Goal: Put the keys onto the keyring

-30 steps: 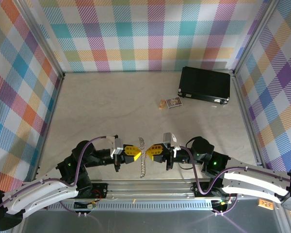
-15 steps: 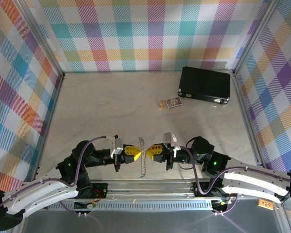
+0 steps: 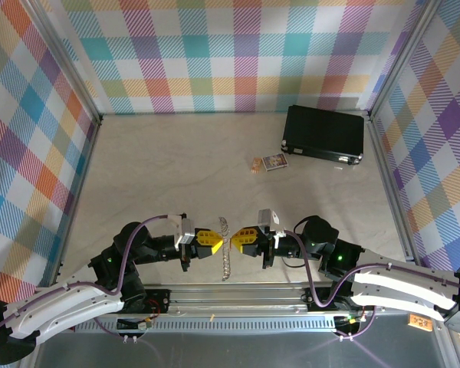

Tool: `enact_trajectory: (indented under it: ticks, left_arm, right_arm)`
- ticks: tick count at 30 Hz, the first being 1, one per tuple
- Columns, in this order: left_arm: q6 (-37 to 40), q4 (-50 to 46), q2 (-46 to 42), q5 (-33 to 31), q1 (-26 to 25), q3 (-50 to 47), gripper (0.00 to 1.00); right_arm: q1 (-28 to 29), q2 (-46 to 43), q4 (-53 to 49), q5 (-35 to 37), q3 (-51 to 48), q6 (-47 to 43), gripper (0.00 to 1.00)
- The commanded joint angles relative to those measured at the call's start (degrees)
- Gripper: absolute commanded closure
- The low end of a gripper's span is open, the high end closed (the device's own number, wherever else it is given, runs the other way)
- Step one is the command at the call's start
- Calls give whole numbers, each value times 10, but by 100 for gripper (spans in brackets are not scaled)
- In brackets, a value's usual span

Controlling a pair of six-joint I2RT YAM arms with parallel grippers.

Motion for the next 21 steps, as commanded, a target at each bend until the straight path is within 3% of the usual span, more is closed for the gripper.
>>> enact_trajectory:
  ticks: [1, 21]
  left_arm:
    - [7, 28, -11, 8, -4, -2, 100]
    - [7, 29, -10, 8, -3, -2, 100]
  right_arm:
    - [5, -4, 30, 2, -4, 0, 100]
    - [5, 6, 33, -4, -2, 0, 100]
